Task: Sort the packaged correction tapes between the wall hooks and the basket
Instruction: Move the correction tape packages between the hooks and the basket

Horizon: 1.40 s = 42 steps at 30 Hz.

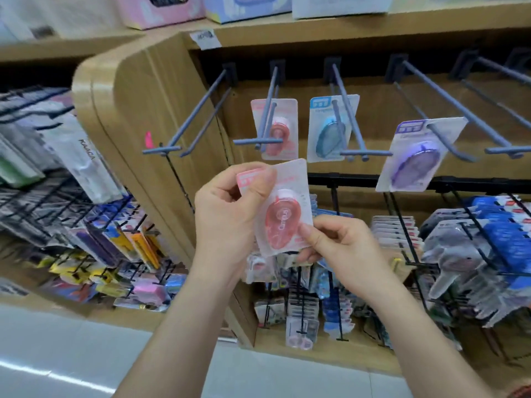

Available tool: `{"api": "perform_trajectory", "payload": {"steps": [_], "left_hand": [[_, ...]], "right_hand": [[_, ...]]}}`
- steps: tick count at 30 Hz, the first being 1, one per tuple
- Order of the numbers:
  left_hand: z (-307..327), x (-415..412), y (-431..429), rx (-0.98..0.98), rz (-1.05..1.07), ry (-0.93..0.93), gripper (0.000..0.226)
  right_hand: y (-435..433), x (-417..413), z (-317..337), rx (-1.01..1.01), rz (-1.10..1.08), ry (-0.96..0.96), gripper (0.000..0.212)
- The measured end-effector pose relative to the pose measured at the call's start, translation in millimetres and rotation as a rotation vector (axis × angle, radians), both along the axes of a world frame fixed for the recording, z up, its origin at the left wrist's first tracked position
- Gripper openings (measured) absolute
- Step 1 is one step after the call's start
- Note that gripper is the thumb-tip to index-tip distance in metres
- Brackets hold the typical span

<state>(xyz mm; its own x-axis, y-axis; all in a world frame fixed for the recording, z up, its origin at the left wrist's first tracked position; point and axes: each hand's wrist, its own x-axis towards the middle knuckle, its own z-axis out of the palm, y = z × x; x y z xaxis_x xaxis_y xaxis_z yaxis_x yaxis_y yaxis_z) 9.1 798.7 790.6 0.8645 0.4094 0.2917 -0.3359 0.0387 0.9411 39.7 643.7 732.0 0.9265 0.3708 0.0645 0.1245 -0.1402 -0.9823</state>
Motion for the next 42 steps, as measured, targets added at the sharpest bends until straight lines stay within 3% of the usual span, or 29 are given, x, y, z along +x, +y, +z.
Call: {"api": "perform_trajectory", "payload": {"steps": [7,16,25,29,34,39,42], "left_hand": [[11.0,16.8,12.5,0.115,0.114,-0.092,0.009],[8.6,23.6,18.3,-0.055,-0.079,0.045,0.014],[-26.2,-8.3,37.0,0.183,-0.273,0.134,0.034],[-31.2,4.4,38.9,0.228,-0.138,0.157,0.019],[-36.9,47.8,38.7,0.333,0.004,0.148,0.014],[-45.6,75.0,41.9,0.502,0.016,0.183,0.011],[-53.5,69.2,50.0,0.556,0.047,0.197,0.034]], "right_hand": [[22.3,3.7,5.6,0.083,-0.079,-0.021,0.026],[23.3,-1.5,6.0,0.070,-0.097,-0.015,0.034],[25.6,-5.2,9.2,0.074,-0.155,0.017,0.022],[29.9,-2.7,7.9,0.128,-0.226,0.071,0.013],[23.4,4.7,2.9,0.037,-0.342,0.026,0.019],[13.9,1.3,-0.8,-0.057,-0.294,0.048,0.022],[7.0,-3.5,-7.5,-0.159,-0.278,0.049,0.023]]}}
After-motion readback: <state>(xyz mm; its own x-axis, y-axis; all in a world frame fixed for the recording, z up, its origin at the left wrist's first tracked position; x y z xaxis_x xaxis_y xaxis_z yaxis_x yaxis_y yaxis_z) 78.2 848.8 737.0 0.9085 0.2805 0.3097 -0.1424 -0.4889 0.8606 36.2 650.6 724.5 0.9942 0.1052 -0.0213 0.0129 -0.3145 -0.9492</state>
